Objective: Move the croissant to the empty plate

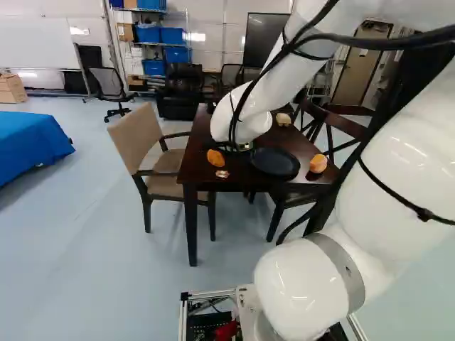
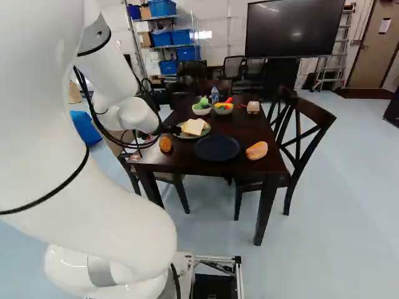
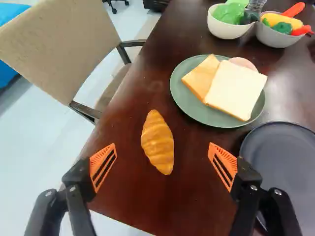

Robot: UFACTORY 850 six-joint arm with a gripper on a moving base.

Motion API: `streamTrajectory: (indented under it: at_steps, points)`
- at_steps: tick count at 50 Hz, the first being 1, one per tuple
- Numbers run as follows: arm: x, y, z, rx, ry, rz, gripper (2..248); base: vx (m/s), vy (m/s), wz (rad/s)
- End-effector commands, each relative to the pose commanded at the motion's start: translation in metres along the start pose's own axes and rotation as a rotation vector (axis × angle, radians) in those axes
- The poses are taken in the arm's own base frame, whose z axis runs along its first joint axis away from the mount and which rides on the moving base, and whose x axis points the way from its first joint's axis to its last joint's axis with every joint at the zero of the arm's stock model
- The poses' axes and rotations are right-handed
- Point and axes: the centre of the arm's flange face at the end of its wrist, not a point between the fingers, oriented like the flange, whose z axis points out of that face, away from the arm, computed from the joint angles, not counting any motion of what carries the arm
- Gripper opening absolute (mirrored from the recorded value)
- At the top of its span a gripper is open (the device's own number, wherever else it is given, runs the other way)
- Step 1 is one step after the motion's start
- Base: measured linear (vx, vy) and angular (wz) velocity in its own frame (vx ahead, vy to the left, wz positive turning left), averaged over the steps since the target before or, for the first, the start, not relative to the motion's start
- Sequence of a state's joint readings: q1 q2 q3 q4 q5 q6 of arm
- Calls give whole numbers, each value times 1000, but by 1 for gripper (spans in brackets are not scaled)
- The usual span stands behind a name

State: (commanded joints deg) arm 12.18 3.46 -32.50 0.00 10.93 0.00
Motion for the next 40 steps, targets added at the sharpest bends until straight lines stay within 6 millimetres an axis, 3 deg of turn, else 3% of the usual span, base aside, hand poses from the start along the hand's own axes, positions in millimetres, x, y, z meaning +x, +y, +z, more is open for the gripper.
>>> streamTrajectory:
  at_steps: [20,40]
  points:
    - [29,-8,9,13,-92,-13,247,0,0,0]
    - [44,-7,37,10,-246,-12,247,0,0,0]
